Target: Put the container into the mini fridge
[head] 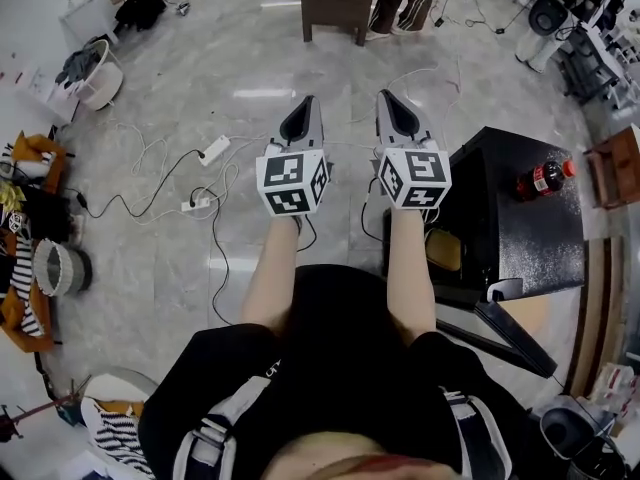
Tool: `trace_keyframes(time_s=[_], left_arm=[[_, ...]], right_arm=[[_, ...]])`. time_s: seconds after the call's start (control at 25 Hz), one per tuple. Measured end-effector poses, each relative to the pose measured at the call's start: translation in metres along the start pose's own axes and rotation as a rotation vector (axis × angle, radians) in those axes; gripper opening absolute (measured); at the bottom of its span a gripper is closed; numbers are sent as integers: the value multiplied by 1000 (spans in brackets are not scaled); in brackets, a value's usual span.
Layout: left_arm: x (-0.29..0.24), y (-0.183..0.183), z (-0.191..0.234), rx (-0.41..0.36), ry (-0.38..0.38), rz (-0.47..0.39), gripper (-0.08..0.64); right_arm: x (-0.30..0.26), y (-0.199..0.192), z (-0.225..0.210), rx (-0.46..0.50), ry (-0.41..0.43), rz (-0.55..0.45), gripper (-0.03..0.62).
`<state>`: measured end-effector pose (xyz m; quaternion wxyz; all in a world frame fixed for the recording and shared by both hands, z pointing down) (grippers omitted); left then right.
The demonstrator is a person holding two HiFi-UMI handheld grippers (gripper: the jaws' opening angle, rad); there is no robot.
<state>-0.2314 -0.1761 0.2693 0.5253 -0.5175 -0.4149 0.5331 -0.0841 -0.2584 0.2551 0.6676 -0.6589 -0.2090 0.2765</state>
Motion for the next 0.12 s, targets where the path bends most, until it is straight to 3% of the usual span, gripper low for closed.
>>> trace_keyframes(time_s=[0.12], left_arm=[[-4, 1, -3, 0, -8, 3, 5]], right_arm=[[-1, 1, -4, 6, -6, 2, 12]])
Point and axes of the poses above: the fingertips, and each gripper's own axes: x backward along the fingers, z to its left, y out of its top, the point moved 6 cm from there along x, backward along the fingers, and after that the axes turned 8 degrees about z, right-handed, at the moved point
